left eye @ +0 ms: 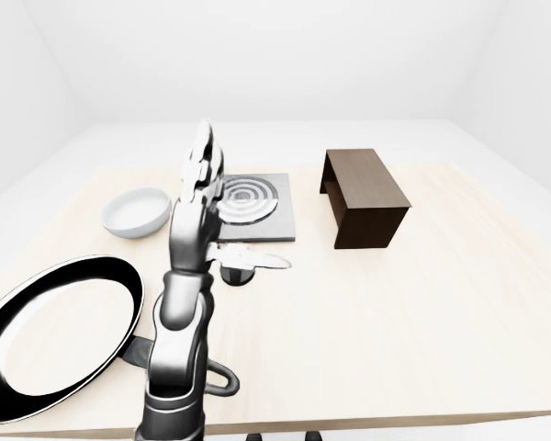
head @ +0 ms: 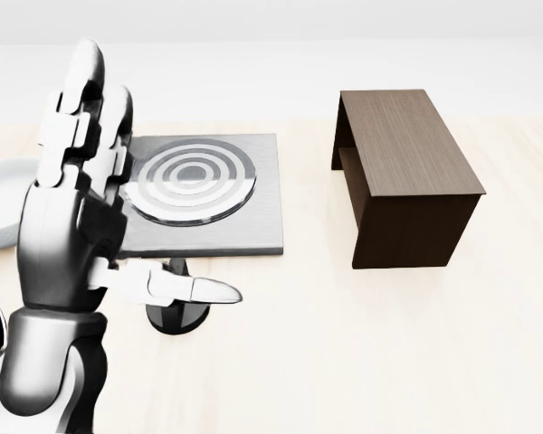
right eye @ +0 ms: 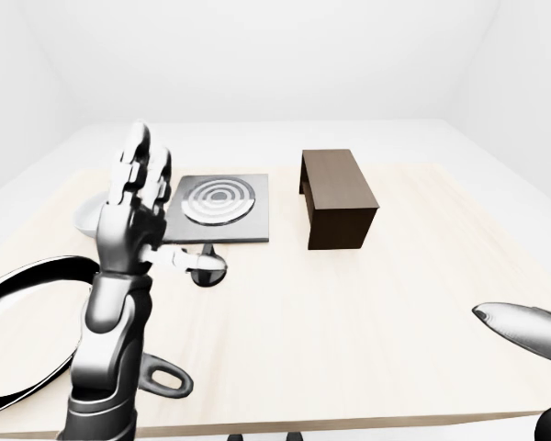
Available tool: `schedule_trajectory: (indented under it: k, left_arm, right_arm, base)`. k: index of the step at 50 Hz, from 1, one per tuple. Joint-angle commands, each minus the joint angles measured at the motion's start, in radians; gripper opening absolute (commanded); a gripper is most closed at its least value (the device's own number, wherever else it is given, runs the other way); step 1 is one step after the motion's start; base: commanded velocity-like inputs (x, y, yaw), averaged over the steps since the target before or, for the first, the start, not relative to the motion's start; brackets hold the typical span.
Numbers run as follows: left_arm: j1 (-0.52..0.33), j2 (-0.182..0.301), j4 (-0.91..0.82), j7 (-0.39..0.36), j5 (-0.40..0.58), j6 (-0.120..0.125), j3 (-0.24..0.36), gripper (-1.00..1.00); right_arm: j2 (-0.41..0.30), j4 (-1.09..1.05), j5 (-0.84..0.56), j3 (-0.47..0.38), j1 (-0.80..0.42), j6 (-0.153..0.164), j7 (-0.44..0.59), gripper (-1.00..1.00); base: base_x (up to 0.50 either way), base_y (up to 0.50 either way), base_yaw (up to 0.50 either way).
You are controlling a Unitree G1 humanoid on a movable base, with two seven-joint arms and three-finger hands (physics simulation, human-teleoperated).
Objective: Turn on the stove.
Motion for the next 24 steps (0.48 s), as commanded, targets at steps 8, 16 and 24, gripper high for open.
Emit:
schedule_trajectory:
  k: [8,16,24]
  left_arm:
    - [-0.064,0.055,-0.621,0.04,-0.08,0.0,0.095,1.0]
    - [-0.125,0.269,-0.642,0.319,-0.439,0.0,0.199,1.0]
    - [-0.133,0.762,-0.643,0.59,-1.048,0.0,0.256,1.0]
  right_arm:
    - [-0.006,0.0,0.01,-0.001,0.003,0.0,-0.006,1.0]
    - [-0.02,0.0,0.034,-0.004,0.019,0.0,-0.024,1.0]
    - [-0.014,0.0,0.027,0.002,0.022,0.0,-0.019,1.0]
  base:
    - [0.0,0.0,0.0]
    - [0.0,0.0,0.0]
    - [0.0,0.0,0.0]
